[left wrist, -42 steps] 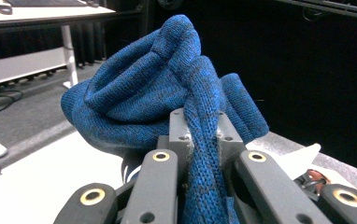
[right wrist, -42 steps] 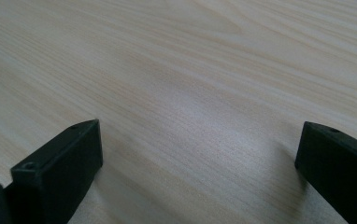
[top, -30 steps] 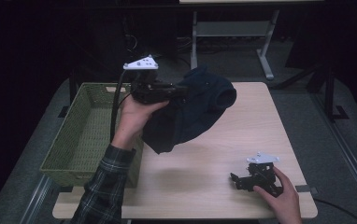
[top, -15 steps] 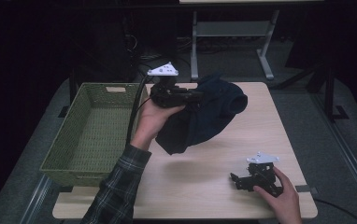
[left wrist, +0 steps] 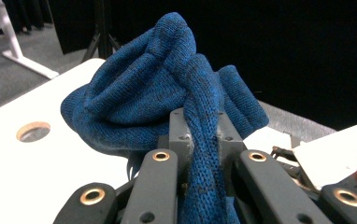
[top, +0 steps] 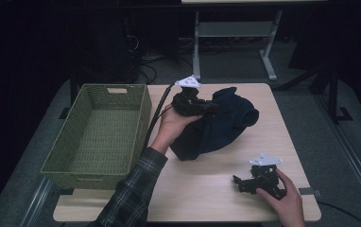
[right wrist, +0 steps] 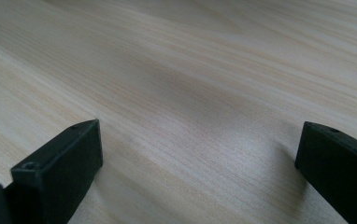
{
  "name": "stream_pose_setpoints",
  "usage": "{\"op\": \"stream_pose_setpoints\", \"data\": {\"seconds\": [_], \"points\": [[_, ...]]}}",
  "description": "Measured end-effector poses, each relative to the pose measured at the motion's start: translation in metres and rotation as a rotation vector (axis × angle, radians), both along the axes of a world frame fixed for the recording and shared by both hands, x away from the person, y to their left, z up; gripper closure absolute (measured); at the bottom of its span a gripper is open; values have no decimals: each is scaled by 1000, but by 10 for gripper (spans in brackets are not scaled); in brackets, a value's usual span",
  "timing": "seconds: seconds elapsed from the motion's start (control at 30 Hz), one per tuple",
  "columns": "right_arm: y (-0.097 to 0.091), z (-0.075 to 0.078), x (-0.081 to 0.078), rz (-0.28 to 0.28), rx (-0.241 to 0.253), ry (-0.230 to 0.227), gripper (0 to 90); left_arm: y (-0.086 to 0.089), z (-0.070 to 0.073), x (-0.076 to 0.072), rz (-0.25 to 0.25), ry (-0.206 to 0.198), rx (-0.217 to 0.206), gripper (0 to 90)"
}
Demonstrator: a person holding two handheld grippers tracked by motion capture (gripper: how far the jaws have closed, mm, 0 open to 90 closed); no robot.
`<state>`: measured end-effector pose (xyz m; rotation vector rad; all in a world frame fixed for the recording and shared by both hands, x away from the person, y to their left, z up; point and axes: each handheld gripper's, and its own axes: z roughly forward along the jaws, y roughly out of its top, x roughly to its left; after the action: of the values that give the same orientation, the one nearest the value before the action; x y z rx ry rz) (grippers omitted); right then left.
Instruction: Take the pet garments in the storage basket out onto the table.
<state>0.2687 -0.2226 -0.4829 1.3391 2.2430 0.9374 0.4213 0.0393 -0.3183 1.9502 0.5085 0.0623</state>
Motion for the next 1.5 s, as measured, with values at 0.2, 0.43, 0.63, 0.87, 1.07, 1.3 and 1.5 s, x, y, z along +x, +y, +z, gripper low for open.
{"op": "stream_pose_setpoints", "data": {"seconds": [0.2, 0.43, 0.63, 0.87, 1.07, 1.3, 1.5], "points": [[0, 0, 0, -1, 1, 0, 5, -11, -22, 8, 4, 22, 29, 811], [0, 0, 0, -1, 0, 1, 5, -18, -41, 13, 4, 54, 69, 802], [0, 0, 0, -2, 1, 3, 5, -21, -52, 16, 30, 50, 134, 758], [0, 0, 0, -2, 1, 3, 5, -18, -57, 20, 34, 68, 125, 694], [0, 0, 0, -2, 1, 3, 5, -17, -54, 16, 51, 42, 159, 476], [0, 0, 0, -1, 2, 3, 5, -12, -50, 6, 48, 47, 161, 297], [0, 0, -1, -1, 1, 3, 5, -2, -47, -7, 82, 24, 174, 197]]}}
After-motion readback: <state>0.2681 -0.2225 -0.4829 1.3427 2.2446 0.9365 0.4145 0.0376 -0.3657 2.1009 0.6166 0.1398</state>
